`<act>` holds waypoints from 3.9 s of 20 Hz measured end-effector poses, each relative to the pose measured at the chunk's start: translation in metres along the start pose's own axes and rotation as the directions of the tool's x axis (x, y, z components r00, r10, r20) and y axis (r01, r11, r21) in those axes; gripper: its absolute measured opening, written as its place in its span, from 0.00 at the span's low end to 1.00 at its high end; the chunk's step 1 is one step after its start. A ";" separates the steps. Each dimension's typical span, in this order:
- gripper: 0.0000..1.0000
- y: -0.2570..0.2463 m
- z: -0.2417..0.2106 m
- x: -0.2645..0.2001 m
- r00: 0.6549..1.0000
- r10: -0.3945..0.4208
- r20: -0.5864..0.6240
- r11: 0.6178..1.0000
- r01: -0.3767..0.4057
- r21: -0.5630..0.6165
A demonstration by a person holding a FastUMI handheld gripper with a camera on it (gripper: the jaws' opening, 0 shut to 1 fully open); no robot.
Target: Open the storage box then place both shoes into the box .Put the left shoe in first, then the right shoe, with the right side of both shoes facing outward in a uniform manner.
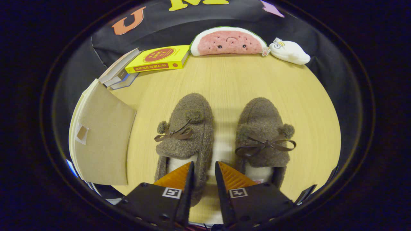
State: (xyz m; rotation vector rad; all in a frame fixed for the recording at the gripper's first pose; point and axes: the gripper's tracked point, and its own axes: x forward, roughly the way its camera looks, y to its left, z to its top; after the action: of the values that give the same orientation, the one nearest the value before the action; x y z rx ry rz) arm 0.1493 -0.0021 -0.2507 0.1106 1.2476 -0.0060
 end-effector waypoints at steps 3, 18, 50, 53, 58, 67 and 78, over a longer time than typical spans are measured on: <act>0.09 0.003 0.003 0.001 1.000 0.027 0.010 0.999 -0.027 0.019; 0.00 0.027 0.019 -0.099 0.985 0.039 0.168 0.996 -0.052 0.072; 0.00 0.332 -0.003 -0.005 0.988 0.129 0.086 0.991 -0.131 0.025; 0.01 0.339 -0.005 0.004 0.991 0.114 0.071 0.993 -0.115 0.003; 0.40 0.338 -0.005 -0.007 0.986 0.133 0.098 0.991 -0.130 -0.035; 0.95 0.279 0.009 -0.120 0.945 0.167 0.282 0.978 -0.122 -0.171; 0.96 0.009 0.017 -0.141 0.945 -0.158 0.286 0.987 0.163 0.006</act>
State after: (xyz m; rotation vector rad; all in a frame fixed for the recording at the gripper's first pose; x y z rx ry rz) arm 0.1206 -0.0021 -0.1110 -0.0084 0.9642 -0.1479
